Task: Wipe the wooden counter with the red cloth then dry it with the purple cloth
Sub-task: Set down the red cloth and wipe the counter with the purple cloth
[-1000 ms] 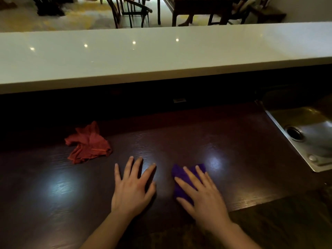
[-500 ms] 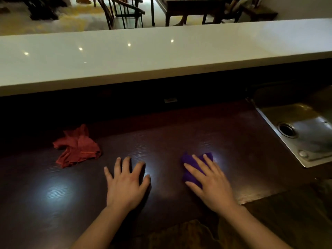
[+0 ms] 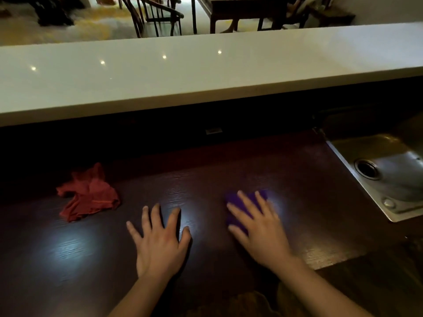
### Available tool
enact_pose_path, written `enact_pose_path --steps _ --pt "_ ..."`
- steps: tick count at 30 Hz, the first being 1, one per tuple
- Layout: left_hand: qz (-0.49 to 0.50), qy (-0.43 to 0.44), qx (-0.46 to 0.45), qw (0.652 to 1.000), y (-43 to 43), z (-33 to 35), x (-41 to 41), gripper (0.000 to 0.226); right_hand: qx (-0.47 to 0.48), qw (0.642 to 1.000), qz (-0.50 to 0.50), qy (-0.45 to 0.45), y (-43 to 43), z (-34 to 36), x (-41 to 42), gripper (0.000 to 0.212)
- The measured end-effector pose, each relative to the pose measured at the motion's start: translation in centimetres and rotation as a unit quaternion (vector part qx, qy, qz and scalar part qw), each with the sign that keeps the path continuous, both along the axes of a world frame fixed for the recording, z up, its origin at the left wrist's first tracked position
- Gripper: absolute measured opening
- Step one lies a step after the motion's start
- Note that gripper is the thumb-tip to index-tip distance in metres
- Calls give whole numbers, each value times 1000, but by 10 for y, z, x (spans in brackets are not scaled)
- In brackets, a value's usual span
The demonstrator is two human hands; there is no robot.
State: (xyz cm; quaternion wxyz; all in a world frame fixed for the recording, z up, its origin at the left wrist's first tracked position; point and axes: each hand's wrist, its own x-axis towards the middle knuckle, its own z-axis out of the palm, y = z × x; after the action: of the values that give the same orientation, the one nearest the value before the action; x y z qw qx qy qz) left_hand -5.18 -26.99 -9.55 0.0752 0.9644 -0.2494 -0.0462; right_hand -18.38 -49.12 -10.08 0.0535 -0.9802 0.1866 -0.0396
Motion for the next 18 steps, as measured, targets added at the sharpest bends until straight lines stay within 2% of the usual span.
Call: enact_pose_path --steps 2,3,7,10,13,15,18 --pt "-2 -4 -5 1000 1 1 0 62 7 997 75 4 -17 0 -23 57" --pt "-2 -5 -9 1000 1 1 0 61 2 998 58 0 -37 1 -31 57" --pt "2 -12 -1 1000 -1 -1 -1 57 20 988 -154 13 -110 10 -7 63" --pt "3 -17 2 1000 -1 -1 -1 56 26 975 -217 30 -107 12 51 61" --pt "8 -16 -6 1000 -1 -1 -1 55 40 987 -154 35 -72 16 84 58" --pt "9 -15 -16 1000 0 -1 -1 53 18 999 -45 24 -33 9 72 57" --pt "9 -18 -29 999 0 -2 -1 51 16 992 121 10 -1 -1 19 57"
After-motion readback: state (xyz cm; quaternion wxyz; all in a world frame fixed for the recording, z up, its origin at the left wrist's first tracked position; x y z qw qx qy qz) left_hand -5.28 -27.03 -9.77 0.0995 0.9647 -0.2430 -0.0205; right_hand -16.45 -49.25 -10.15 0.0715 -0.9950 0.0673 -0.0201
